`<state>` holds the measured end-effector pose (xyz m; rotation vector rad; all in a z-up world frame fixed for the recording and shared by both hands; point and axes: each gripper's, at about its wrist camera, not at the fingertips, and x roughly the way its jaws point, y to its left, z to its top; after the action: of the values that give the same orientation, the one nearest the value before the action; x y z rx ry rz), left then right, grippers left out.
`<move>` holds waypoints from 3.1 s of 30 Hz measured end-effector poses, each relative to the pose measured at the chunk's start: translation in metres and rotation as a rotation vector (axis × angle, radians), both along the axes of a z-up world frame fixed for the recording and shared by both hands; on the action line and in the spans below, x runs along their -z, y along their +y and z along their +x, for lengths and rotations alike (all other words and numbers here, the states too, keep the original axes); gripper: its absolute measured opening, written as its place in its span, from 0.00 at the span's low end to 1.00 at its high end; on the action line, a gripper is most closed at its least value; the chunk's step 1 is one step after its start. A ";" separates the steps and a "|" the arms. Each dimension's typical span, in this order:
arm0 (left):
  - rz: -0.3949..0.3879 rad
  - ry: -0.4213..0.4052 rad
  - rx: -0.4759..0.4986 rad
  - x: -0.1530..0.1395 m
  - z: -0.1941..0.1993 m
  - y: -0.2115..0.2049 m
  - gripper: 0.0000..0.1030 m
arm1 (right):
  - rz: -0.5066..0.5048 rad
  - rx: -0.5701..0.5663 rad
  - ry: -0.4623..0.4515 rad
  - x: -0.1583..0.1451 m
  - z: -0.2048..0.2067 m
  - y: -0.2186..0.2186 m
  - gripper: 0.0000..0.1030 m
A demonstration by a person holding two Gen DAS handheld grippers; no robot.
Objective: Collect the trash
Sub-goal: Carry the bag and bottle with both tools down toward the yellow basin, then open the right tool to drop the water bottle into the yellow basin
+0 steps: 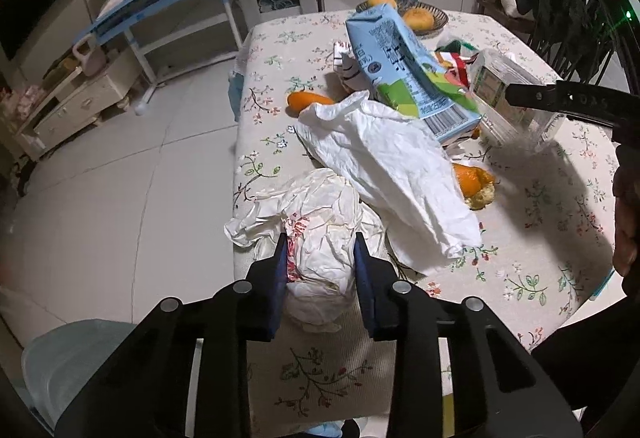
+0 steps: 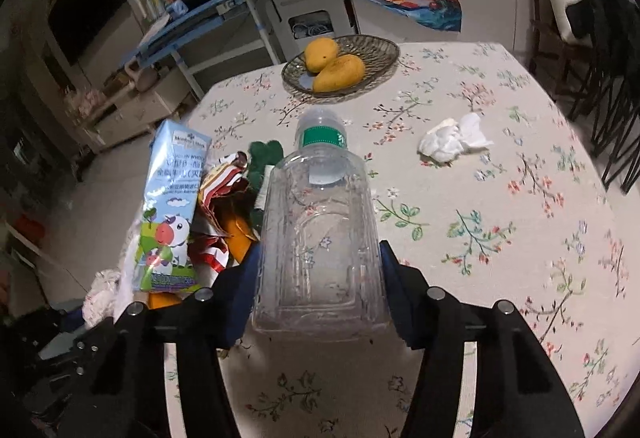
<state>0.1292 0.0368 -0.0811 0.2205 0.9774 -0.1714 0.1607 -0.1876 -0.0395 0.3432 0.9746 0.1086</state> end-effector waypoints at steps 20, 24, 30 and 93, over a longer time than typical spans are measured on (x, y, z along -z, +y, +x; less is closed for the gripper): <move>-0.260 -0.140 -0.080 -0.035 -0.071 0.025 0.28 | 0.350 0.080 -0.062 -0.030 -0.100 -0.046 0.54; -0.293 -0.151 -0.074 -0.036 -0.086 0.023 0.28 | 0.378 0.033 -0.052 -0.028 -0.130 -0.042 0.54; -0.315 -0.177 -0.076 -0.039 -0.104 0.022 0.28 | 0.342 -0.167 -0.003 -0.026 -0.173 -0.006 0.54; -0.255 -0.076 0.139 -0.010 -0.208 -0.034 0.29 | -0.038 -0.103 -0.170 -0.014 -0.216 0.023 0.69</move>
<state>-0.0783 0.0027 -0.0712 0.0605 0.8558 -0.4095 -0.0550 -0.1642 -0.0252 0.2450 0.8244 0.2095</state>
